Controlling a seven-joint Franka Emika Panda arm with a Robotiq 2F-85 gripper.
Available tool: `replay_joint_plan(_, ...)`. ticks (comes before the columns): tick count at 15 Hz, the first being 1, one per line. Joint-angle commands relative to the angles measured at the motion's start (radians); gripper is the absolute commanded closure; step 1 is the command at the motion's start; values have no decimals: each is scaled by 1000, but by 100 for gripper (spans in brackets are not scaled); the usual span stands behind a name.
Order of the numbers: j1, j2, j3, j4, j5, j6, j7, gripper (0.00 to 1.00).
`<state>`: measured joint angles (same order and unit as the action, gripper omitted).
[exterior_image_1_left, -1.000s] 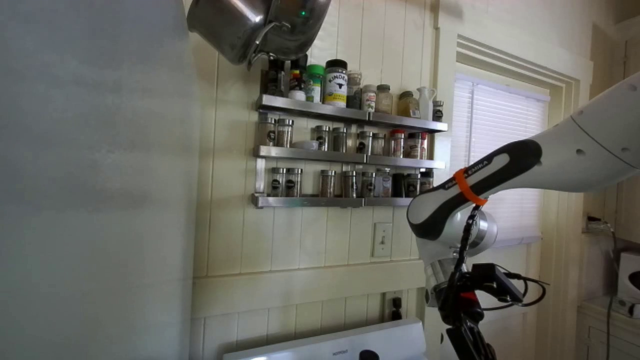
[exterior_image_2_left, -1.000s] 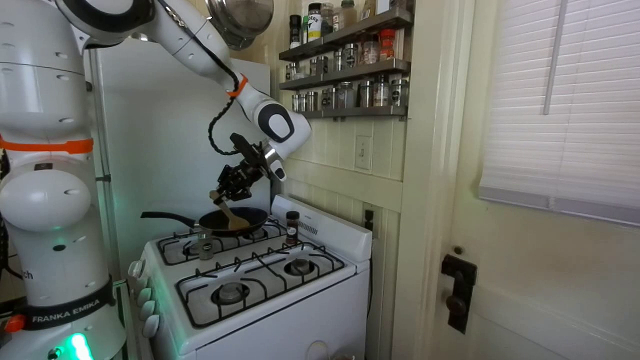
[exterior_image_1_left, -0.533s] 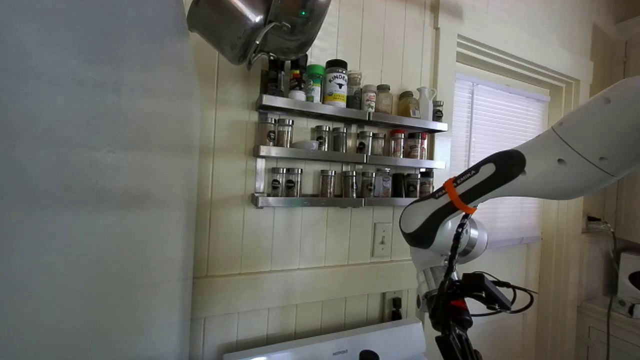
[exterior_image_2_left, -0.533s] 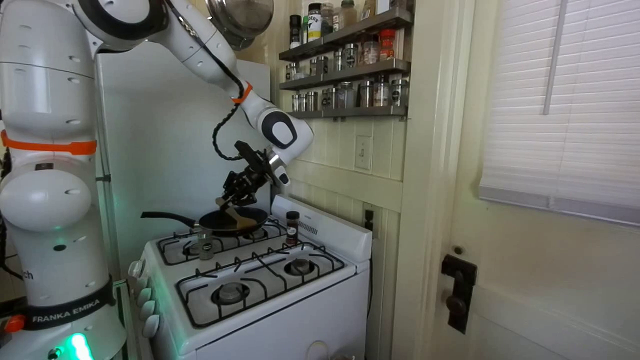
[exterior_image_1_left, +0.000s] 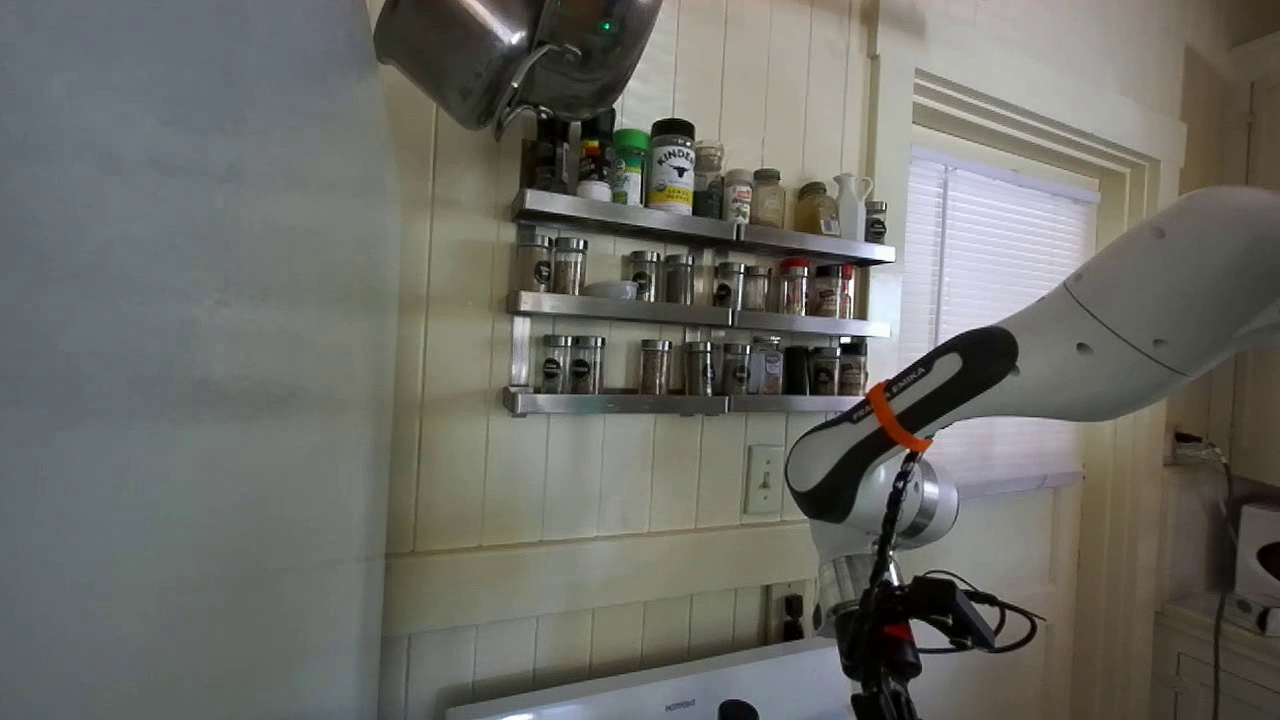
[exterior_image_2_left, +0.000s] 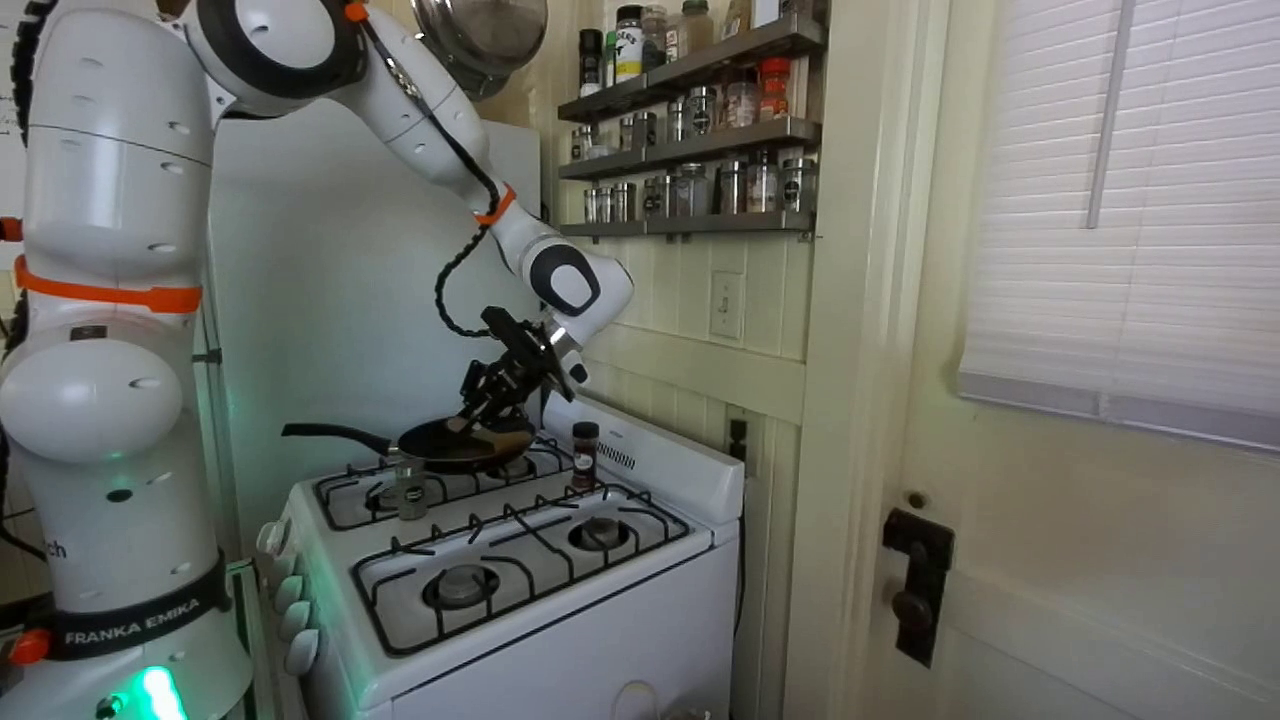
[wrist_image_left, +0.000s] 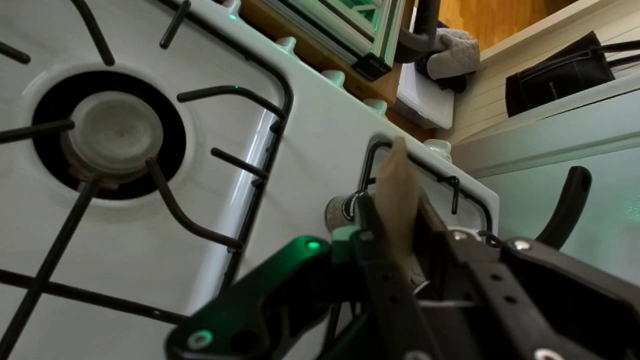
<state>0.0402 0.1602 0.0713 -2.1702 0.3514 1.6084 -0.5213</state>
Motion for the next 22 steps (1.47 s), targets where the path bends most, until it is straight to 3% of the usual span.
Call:
replay_joint_plan(1,-7,41,15,17,21,33,-78,95)
replay_joint_plan(18,-14,209,99,163,66,-35,-399,95)
replay_joint_plan(22,-17,189,95,145,88,-124,-410,95)
